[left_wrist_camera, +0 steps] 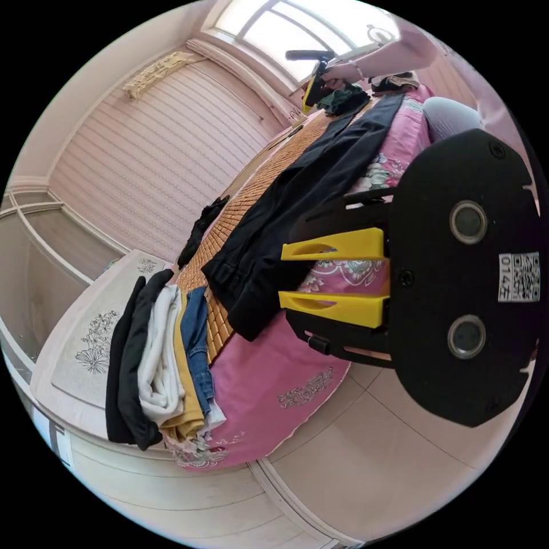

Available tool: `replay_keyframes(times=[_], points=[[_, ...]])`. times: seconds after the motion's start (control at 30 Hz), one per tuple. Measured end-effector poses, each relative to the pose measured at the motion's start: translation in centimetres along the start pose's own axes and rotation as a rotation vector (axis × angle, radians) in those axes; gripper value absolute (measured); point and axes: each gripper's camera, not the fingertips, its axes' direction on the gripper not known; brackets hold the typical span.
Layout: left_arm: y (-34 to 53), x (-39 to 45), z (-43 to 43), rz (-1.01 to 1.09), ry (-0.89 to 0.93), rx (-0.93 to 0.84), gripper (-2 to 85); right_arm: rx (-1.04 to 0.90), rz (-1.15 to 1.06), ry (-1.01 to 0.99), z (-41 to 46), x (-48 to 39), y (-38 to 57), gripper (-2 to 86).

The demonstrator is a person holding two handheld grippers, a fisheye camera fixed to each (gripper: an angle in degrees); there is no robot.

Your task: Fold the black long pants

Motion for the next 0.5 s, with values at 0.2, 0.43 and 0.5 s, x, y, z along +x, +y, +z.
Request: replay_keyframes(times=[0.2,0.43,0.5], points=[[-2.8,-4.0,-0.9,-0.05,-0.037,0.129,9.7,0.007,-0.303,-0.116,12.7,-14.3,-15.7,8.0],[-6.1,-2.9,0.4,0.229,-0.201,0.095,8.3,-0.087,-0.551,-0.185,23.6,-30.1,-21.6,9.8],[-6.4,-4.0,0.6,0.203,-0.128,0.095,7.1,-0.166,-0.551,-0.166,26.5,-31.5,-21.7,9.9]])
